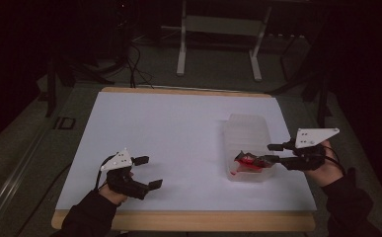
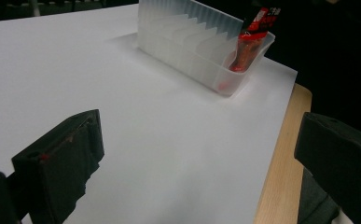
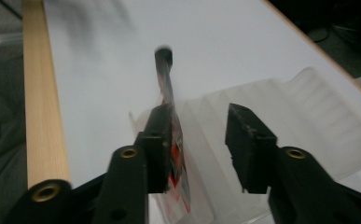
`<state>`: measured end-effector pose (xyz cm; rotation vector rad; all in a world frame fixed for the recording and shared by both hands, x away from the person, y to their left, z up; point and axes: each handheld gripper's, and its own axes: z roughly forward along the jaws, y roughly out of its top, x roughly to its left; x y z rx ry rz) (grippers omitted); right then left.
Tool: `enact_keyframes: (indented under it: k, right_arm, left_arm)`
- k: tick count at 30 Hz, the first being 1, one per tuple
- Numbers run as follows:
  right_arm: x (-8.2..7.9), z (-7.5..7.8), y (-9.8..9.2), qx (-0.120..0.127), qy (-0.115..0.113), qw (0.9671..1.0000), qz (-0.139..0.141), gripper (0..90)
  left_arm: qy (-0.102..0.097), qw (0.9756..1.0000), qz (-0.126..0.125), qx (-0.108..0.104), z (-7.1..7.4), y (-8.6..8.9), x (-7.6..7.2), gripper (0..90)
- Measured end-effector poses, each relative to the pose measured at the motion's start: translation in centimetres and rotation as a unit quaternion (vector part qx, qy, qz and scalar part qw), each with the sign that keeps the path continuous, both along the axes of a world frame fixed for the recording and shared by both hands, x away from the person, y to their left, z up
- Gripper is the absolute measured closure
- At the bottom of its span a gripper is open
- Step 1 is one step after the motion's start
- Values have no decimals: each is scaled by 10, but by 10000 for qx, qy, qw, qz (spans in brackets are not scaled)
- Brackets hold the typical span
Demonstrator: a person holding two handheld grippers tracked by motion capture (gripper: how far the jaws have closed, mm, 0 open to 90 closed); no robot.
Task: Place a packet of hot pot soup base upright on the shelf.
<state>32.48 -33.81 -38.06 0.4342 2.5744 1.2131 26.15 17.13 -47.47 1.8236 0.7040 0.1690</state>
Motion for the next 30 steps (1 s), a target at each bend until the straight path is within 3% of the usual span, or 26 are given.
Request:
enact_keyframes:
  k: [5, 13, 21, 27, 30]
  right_arm:
    - [-6, 13, 8, 98, -239, 9996, -91, 388]
    - [-20, 23, 33, 386, -285, 9986, -200, 140]
    - [-31, 19, 53, 754, -193, 9969, -93, 128]
    - [-43, 12, 68, 1014, -303, 9944, 29, 133]
    - [-48, 5, 76, 1112, -178, 9936, 89, 135]
  left_arm:
    - [-16, 10000, 7, 6, 1, 0, -1, 14]
    - [-23, 10000, 1, 27, 0, 0, -2, 14]
    - [-49, 10000, 9, 38, 0, 2, -3, 14]
    - [-60, 10000, 10, 24, 1, 2, -3, 14]
    - [-68, 10000, -6, 20, 0, 2, -3, 14]
